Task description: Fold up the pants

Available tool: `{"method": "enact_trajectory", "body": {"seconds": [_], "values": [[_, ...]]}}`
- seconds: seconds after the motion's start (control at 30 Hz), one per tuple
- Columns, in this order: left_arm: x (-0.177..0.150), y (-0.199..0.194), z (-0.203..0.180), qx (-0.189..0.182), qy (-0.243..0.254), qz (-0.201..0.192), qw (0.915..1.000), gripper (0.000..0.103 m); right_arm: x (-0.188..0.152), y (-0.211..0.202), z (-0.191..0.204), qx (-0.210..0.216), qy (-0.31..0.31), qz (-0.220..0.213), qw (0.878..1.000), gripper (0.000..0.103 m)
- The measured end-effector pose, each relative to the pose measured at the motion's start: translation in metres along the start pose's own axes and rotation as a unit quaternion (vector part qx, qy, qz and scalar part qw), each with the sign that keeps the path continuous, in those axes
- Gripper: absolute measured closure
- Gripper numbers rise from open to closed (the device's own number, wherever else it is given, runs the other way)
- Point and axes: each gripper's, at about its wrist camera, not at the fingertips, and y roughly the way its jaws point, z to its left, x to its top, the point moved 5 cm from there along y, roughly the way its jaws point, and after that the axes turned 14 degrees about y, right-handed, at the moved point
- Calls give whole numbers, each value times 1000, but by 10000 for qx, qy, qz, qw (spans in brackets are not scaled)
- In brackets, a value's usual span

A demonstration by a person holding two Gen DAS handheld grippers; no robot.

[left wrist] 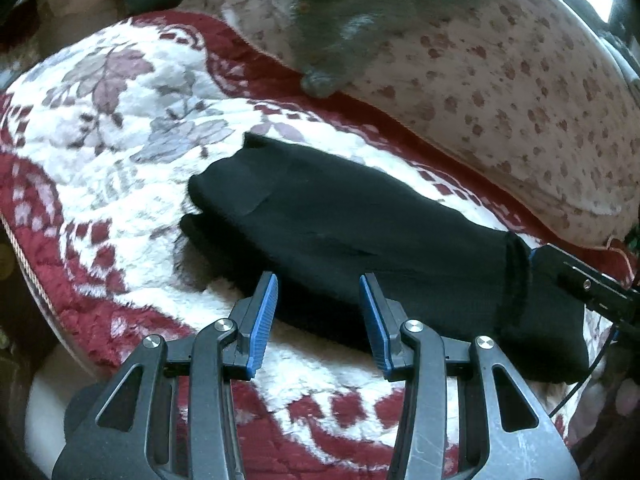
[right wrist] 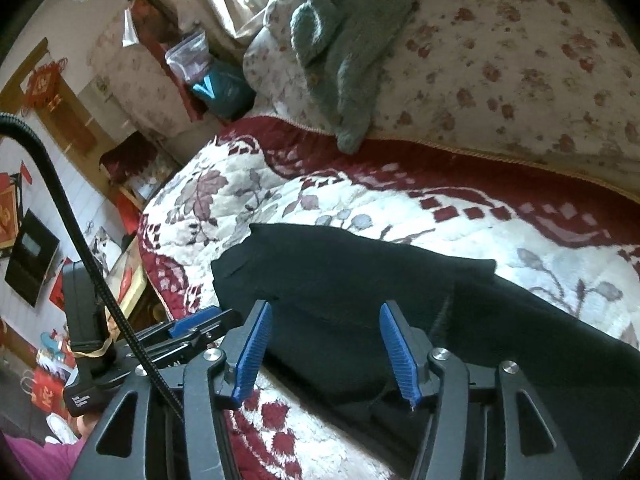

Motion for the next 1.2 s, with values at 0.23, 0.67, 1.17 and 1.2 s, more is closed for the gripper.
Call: {"method": "enact_trajectory", "body": {"seconds": [0.23, 0.67, 1.17, 1.2], "values": [[-18, 3, 30, -407, -622, 11, 9972, 61, 7, 36, 14, -36, -204, 327, 9993, 47], [-7, 9, 58, -894, -1506, -393, 9838, 48, 45, 112, 64, -29, -796, 755, 9940, 38], [-7, 40, 57, -899, -1592, -428, 9822, 28, 47, 231, 121, -439, -2601, 1957, 9445, 43], [-6, 40, 55, -917, -1529, -463, 9829, 23, 43, 241, 119, -449, -2677, 2038, 9406, 49]]}}
